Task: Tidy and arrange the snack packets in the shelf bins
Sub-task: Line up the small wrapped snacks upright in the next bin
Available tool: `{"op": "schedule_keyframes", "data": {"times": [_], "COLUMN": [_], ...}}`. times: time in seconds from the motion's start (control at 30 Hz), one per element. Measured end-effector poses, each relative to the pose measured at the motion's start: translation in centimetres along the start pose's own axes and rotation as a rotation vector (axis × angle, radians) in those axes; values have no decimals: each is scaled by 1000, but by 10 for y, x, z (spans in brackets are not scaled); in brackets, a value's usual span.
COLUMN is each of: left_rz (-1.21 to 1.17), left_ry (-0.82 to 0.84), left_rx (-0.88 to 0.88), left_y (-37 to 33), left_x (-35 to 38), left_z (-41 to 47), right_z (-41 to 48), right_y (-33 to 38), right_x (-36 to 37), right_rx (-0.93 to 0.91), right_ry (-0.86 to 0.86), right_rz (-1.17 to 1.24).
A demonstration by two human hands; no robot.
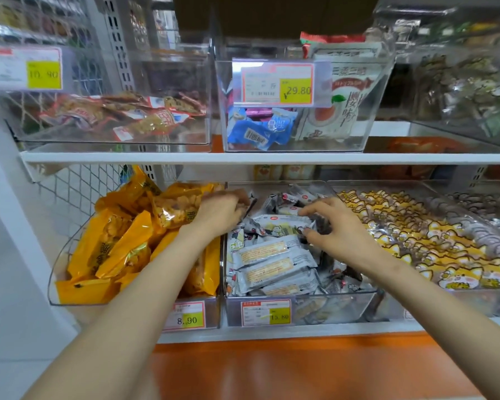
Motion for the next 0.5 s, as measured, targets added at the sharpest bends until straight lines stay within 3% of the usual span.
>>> {"op": "schedule_keyframes", "data": {"times": [0.13, 0.37, 0.5], "left_rz": [46, -2, -48], "left_ry": [117, -9, 91], "left_rx": [61, -25, -6], "left_y": [1, 21, 13], "left_x": [3, -18, -12], "left_z": [-5, -5, 2], "right_z": [7, 20, 24], "right_y": [-7, 0, 5], "right_x": [7, 9, 1], "right_rx": [76, 84, 38], "right_ry": [55, 31, -58], "right_rz": [-85, -142, -160]}}
Point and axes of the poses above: each hand's wrist, its own z-axis towards the middle knuckle, its own x-axis out of the palm, y = z × x, the point moved 8 cm from there along z, towards the middle knuckle, and after that the axes turned 15 degrees about -x, right-handed, at the moved point
